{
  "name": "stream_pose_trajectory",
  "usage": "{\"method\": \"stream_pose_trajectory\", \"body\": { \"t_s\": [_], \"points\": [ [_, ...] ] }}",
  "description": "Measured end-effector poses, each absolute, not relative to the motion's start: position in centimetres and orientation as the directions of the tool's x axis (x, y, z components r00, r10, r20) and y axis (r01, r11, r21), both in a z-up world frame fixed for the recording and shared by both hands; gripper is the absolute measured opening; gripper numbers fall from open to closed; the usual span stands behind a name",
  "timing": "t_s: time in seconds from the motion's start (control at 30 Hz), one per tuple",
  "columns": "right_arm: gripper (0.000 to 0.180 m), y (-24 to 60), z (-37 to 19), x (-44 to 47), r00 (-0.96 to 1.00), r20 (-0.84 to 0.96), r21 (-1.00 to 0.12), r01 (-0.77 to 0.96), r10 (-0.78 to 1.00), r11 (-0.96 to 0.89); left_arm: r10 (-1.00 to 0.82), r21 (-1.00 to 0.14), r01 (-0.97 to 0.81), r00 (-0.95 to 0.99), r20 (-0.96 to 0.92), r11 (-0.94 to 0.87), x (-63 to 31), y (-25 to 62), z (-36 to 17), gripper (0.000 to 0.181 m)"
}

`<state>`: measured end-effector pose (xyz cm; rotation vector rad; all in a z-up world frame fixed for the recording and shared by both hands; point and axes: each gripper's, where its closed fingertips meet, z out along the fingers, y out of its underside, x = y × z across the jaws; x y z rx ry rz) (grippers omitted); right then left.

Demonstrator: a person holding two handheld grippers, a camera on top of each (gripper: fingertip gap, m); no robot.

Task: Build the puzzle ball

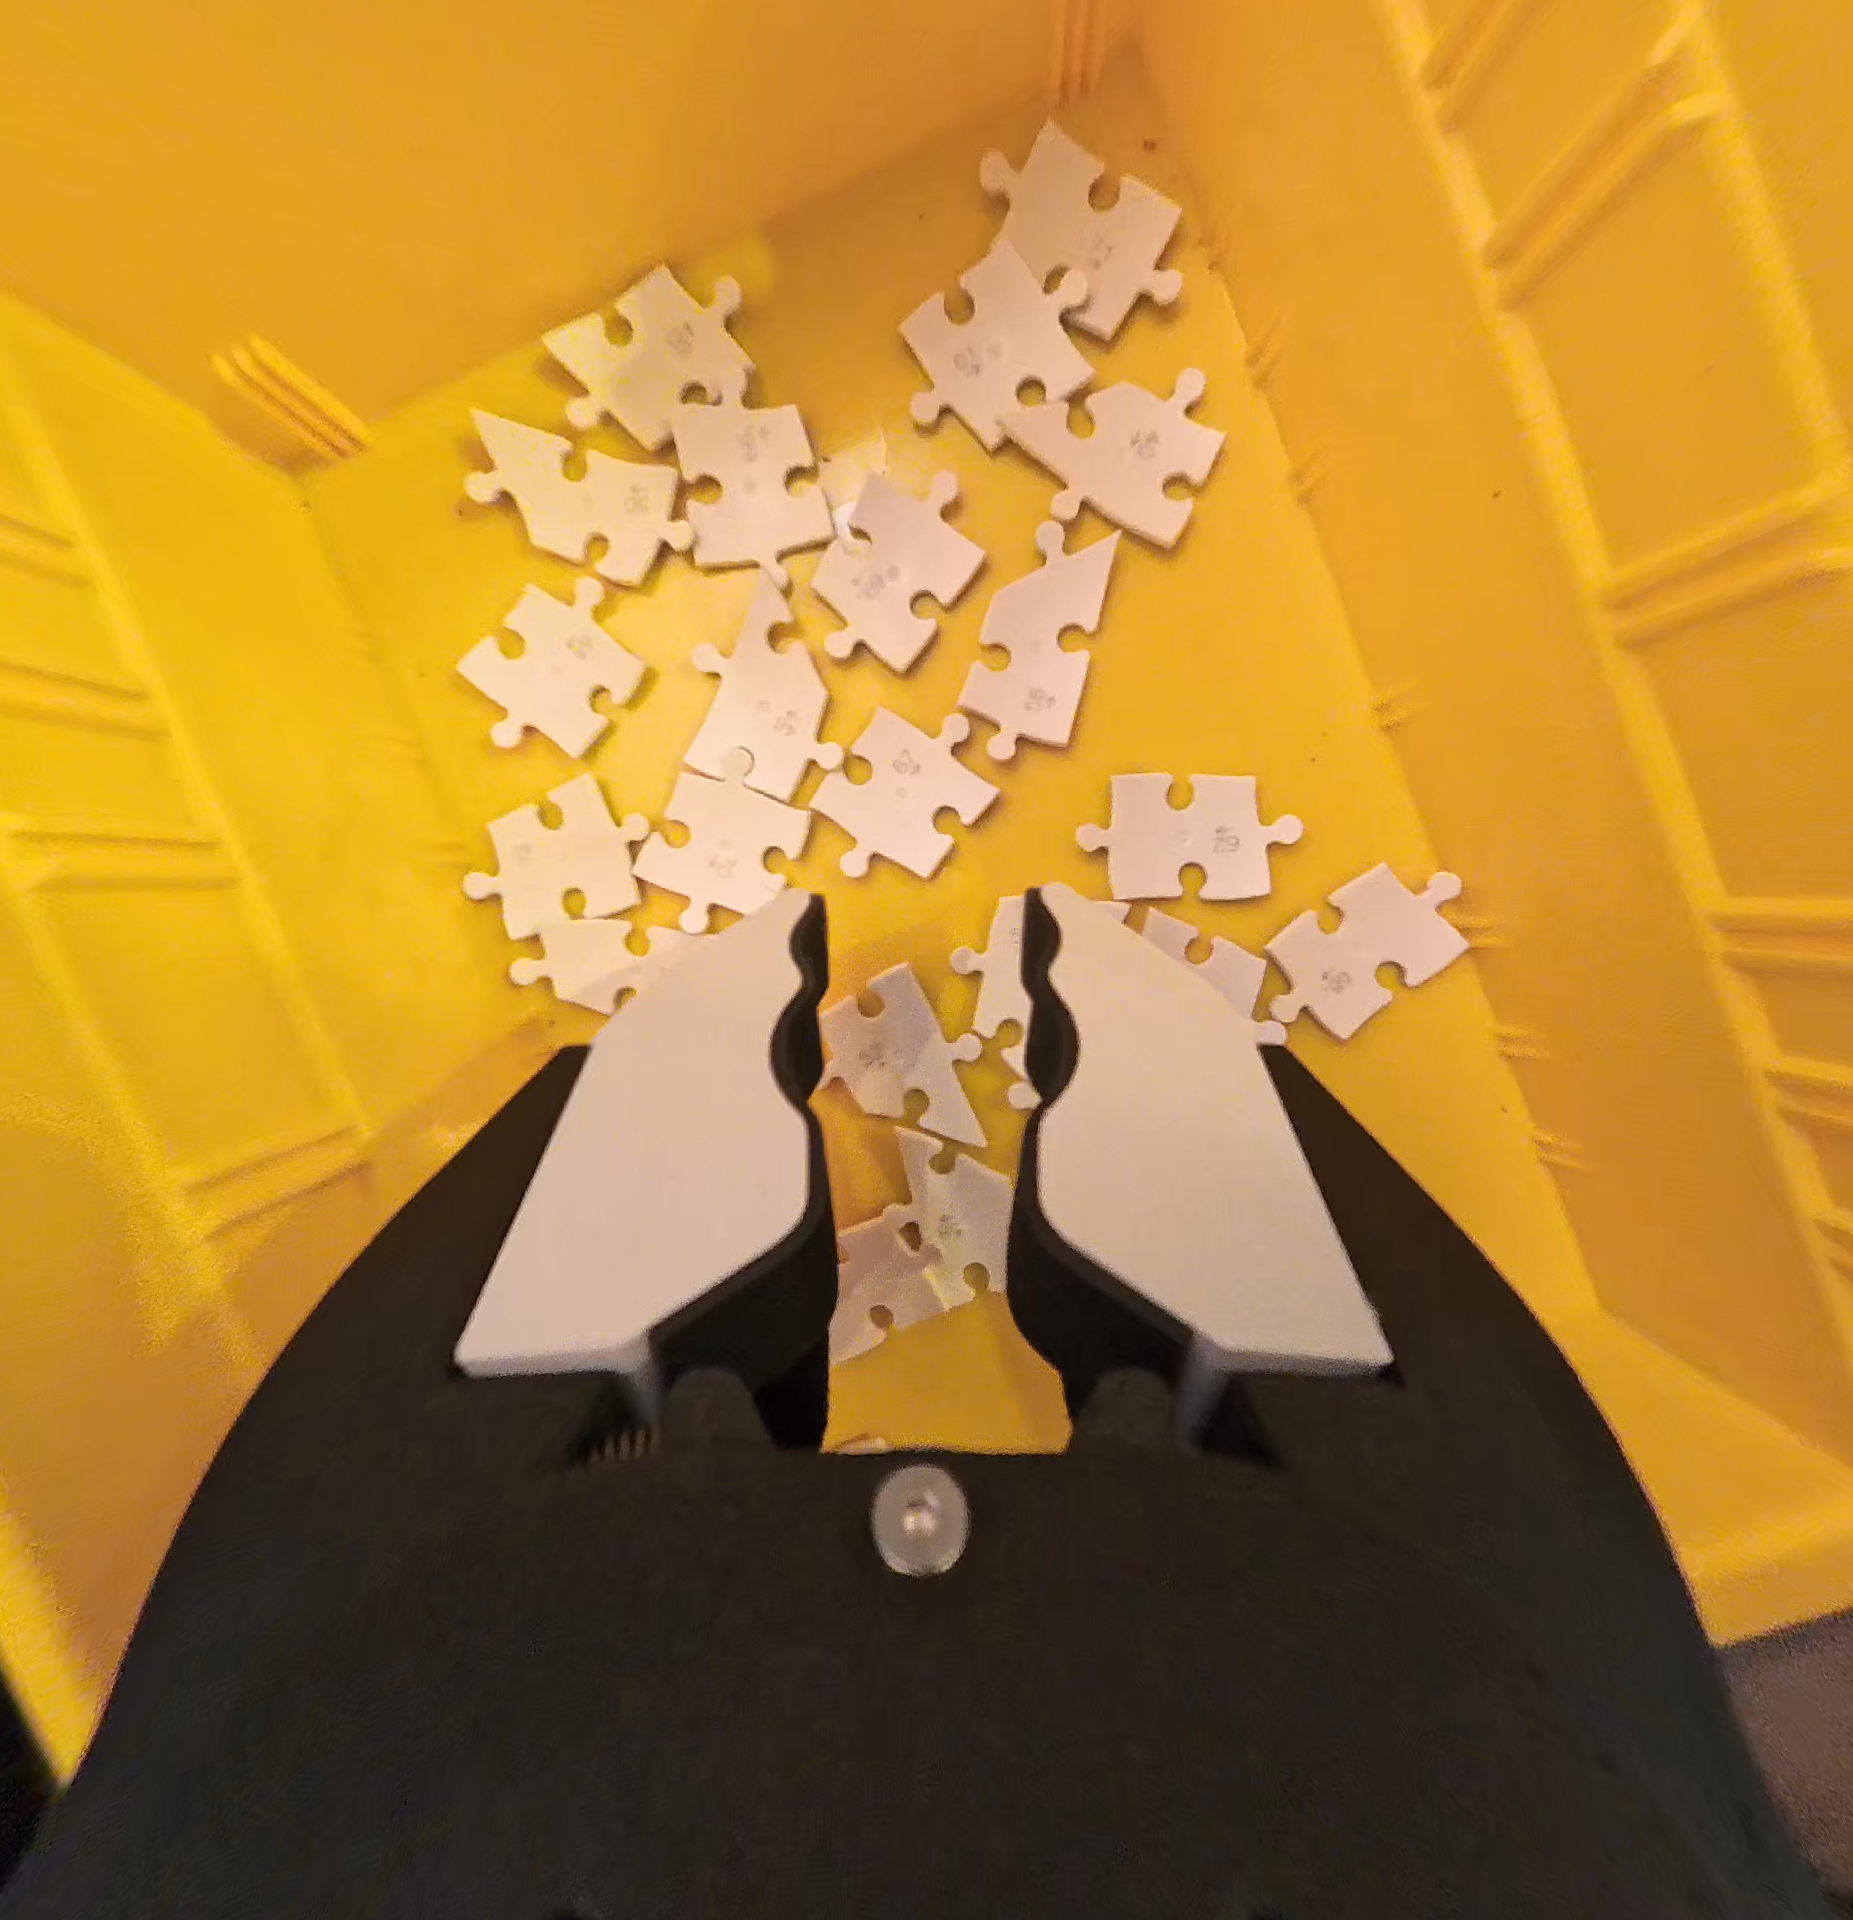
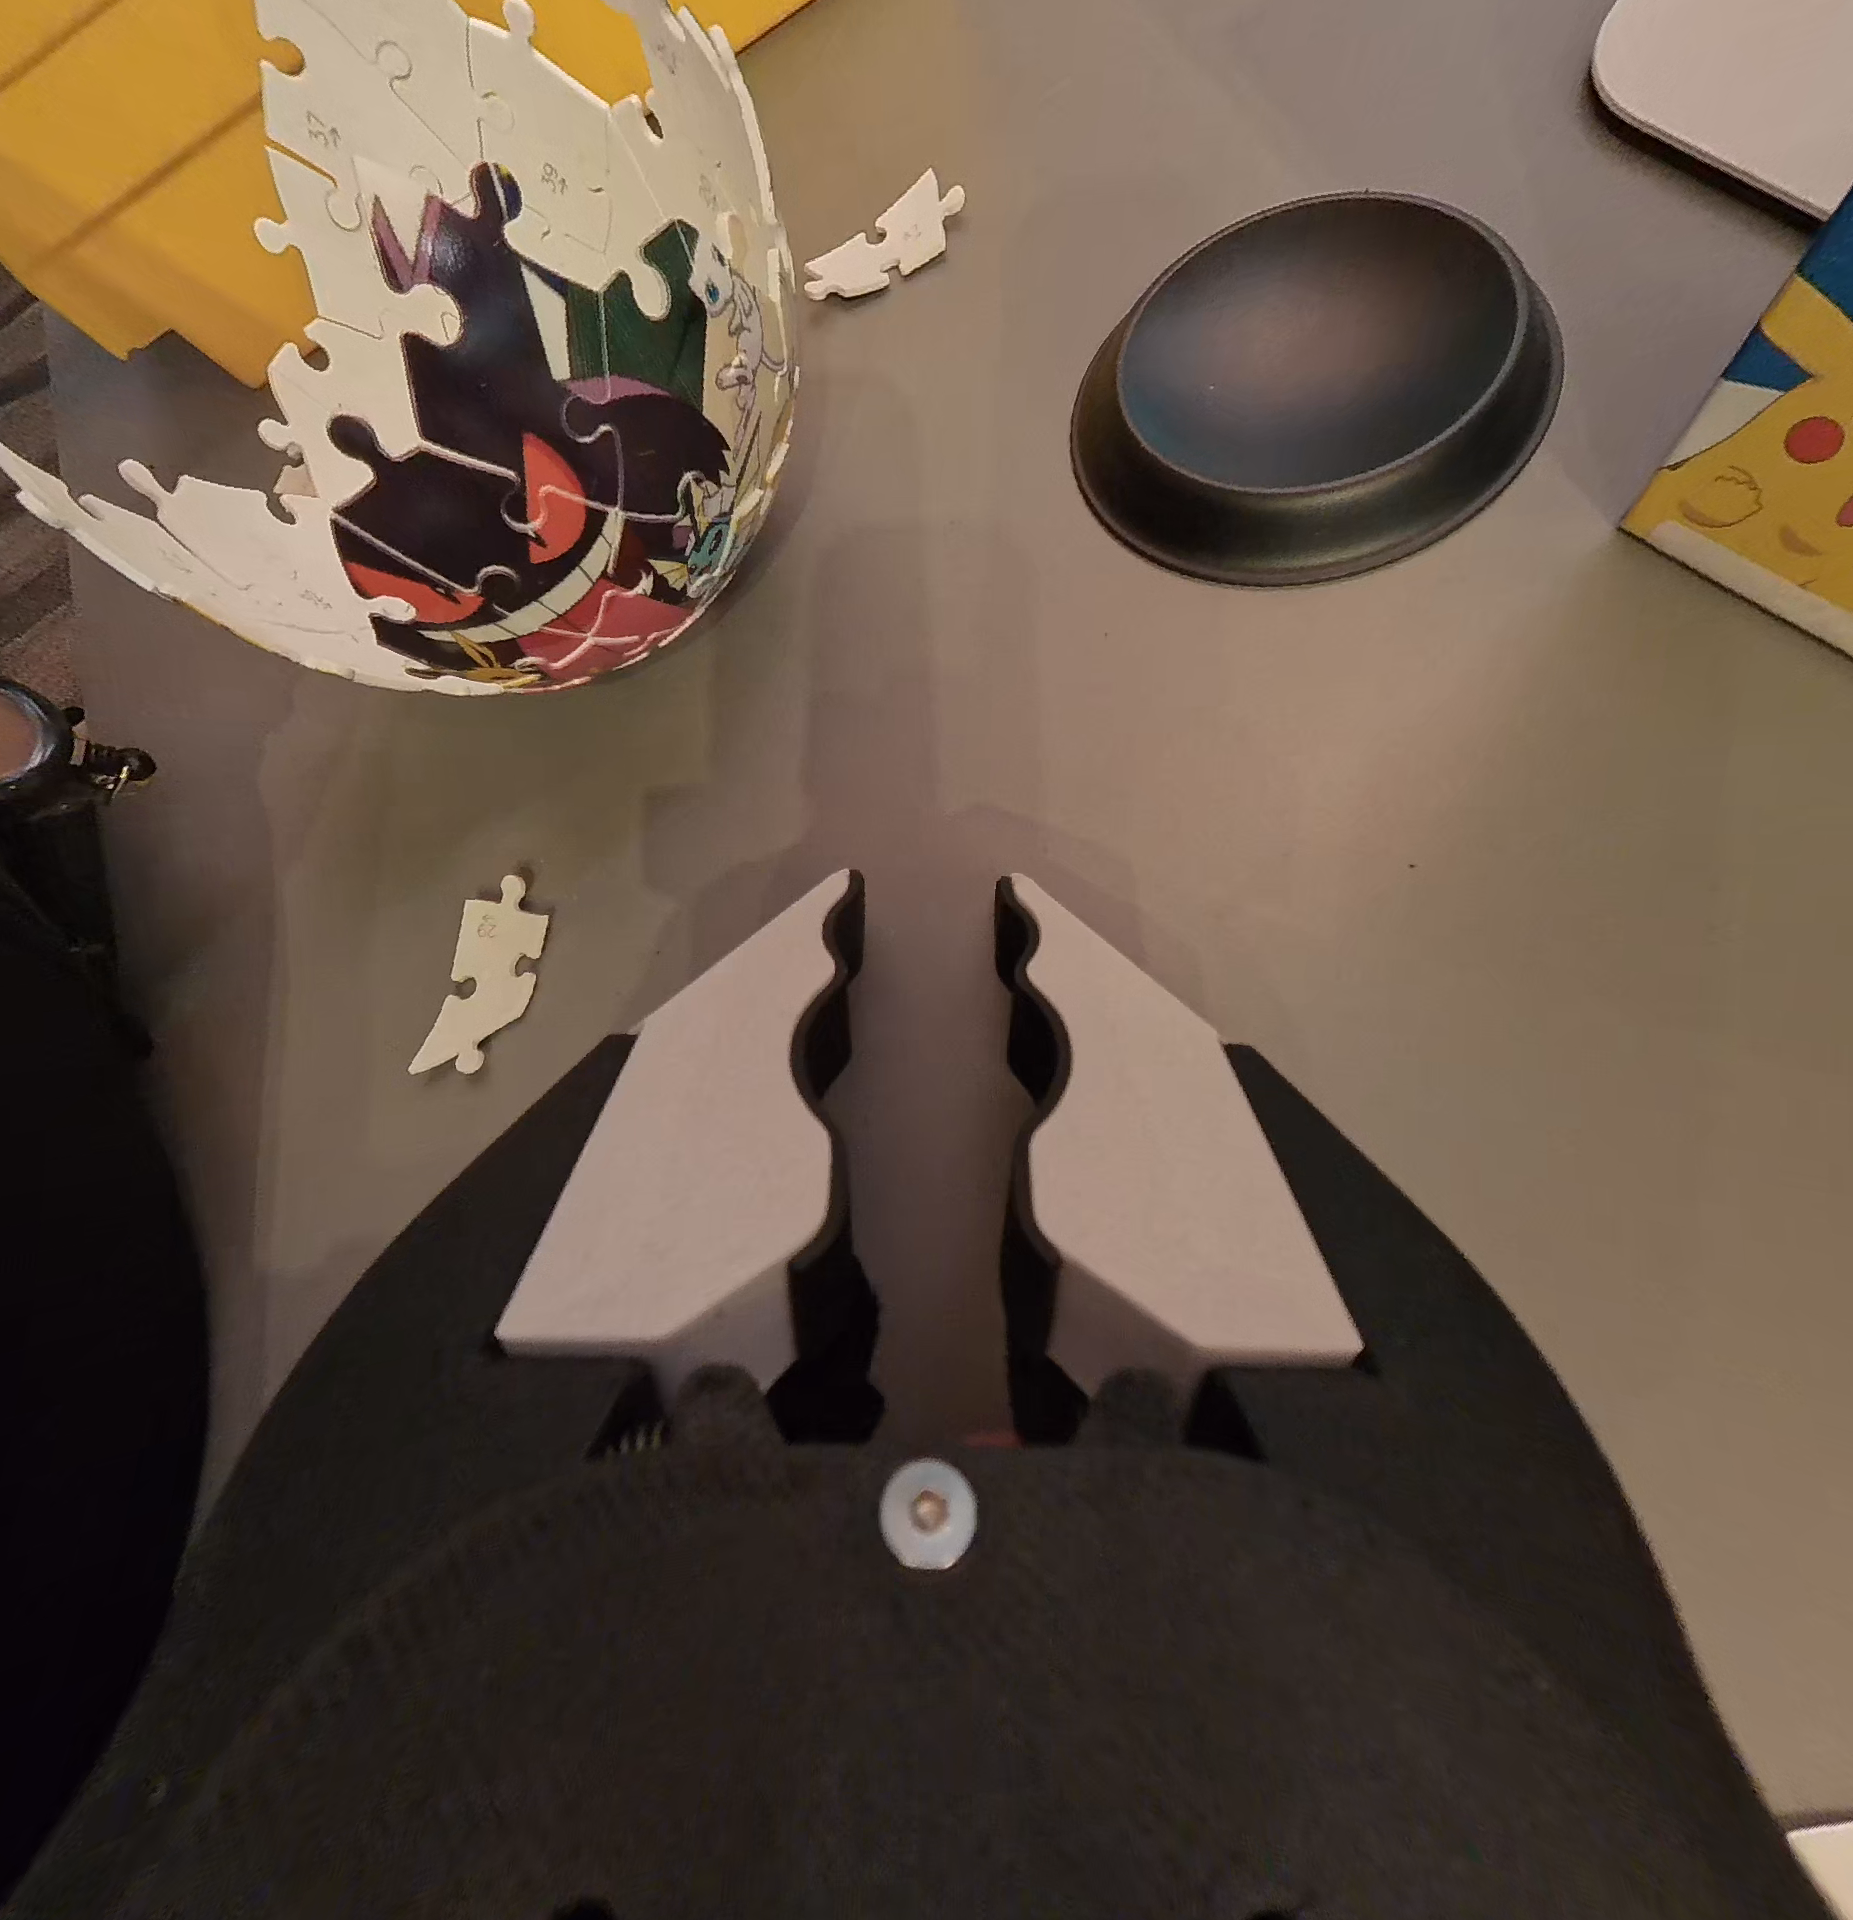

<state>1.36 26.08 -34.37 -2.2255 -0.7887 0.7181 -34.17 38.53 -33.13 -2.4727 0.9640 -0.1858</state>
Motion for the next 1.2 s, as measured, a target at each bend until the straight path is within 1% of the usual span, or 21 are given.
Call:
{"method": "stream_pose_trajectory", "body": {
  "t_s": [0.23,0.43,0.6,0.73,0.8,0.9,1.07,1.13,1.2],
  "points": [
    [0.024,26.2,-34.4,1.4,0.672,-0.264,-0.73,0.33,0.692,-0.599,-0.656,-0.583,-0.56,0.753,-0.06,-0.589,-34.1,37.8,-30.7,0.031],
    [0.027,26.3,-34.3,1.5,0.678,-0.266,-0.73,0.322,0.685,-0.602,-0.677,-0.596,-0.587,0.73,-0.097,-0.548,-33.8,36.0,-30.4,0.03],
    [0.028,26.3,-34.3,1.5,0.681,-0.258,-0.733,0.324,0.685,-0.598,-0.661,-0.631,-0.548,0.747,-0.074,-0.549,-33.9,35.0,-29.9,0.029],
    [0.03,26.4,-34.3,1.7,0.687,-0.263,-0.734,0.313,0.677,-0.603,-0.671,-0.641,-0.576,0.731,-0.125,-0.508,-34.3,34.0,-29.4,0.027],
    [0.031,26.5,-34.3,1.7,0.694,-0.263,-0.732,0.309,0.67,-0.607,-0.659,-0.646,-0.533,0.75,-0.062,-0.546,-35.2,33.1,-29.1,0.028],
    [0.029,26.6,-34.3,1.8,0.701,-0.259,-0.732,0.306,0.664,-0.609,-0.632,-0.721,-0.454,0.775,-0.029,-0.523,-37.1,32.7,-27.2,0.025],
    [0.037,27.2,-33.8,2.2,0.726,-0.257,-0.752,0.265,0.638,-0.604,-0.612,-0.738,-0.459,0.787,-0.08,-0.495,-39.0,32.3,-27.0,0.026],
    [0.037,27.4,-33.6,2.3,0.735,-0.248,-0.761,0.255,0.631,-0.596,-0.55,-0.771,-0.477,0.811,-0.2,-0.422,-40.4,33.1,-25.5,0.023],
    [0.037,27.4,-33.8,2.3,0.739,-0.239,-0.757,0.265,0.63,-0.598,-0.494,-0.795,-0.465,0.834,-0.245,-0.389,-42.2,33.4,-23.9,0.024]
  ]
}}
